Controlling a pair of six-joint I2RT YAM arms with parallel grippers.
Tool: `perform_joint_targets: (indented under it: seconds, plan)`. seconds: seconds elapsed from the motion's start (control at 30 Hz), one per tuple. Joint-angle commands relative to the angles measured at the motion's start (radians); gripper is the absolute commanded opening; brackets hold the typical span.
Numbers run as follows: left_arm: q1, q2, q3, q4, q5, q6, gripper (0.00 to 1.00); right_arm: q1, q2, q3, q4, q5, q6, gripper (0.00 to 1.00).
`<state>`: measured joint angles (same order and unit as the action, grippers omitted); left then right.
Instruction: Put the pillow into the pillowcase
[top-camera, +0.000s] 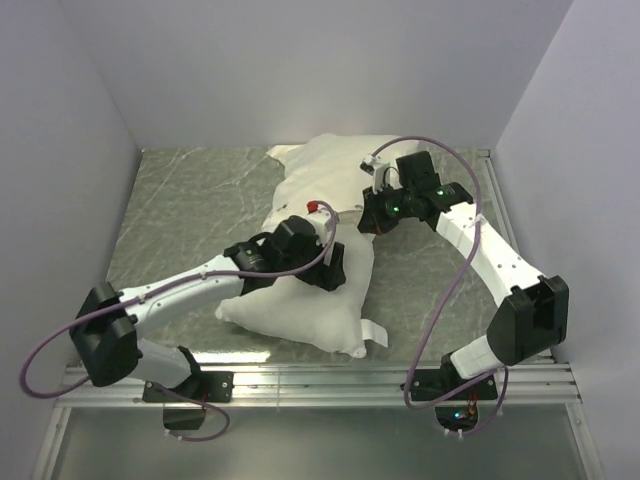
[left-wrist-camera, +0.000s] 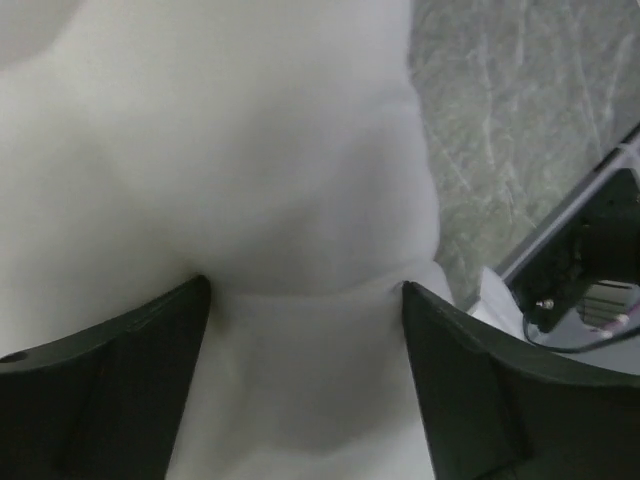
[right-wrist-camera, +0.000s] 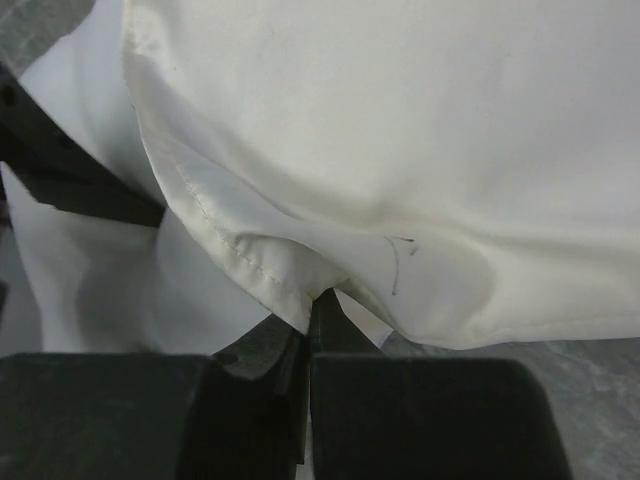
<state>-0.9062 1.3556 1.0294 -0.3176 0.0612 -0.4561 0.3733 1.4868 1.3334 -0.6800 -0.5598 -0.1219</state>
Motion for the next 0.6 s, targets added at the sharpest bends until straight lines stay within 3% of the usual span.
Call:
perform_joint_targets:
  seconds: [0.0, 0.07, 0.1, 0.13, 0.47, 0.57]
  plan:
    - [0.003, 0.082, 0.012, 0.006, -0.054, -0.11, 0.8, 0.024, -0.085, -0.008, 0.053, -0.139, 0.088, 0.0]
    - [0.039, 0.155, 0.009, 0.031, -0.037, -0.156, 0.45, 0.03, -0.102, -0.022, 0.06, -0.16, 0.111, 0.0]
    - [0.09, 0.199, 0.012, 0.067, 0.033, -0.174, 0.11, 0.036, -0.114, -0.04, 0.062, -0.17, 0.12, 0.0]
    - [0.122, 0.22, 0.017, 0.095, 0.079, -0.19, 0.0, 0.042, -0.12, -0.051, 0.062, -0.172, 0.12, 0.0]
    - [0.397, 0.149, 0.084, 0.386, 0.345, -0.418, 0.0, 0.096, -0.203, -0.183, -0.065, -0.123, -0.034, 0.0]
    - [0.466, 0.134, 0.083, 0.423, 0.354, -0.472, 0.0, 0.108, -0.235, -0.165, -0.153, -0.217, -0.096, 0.0]
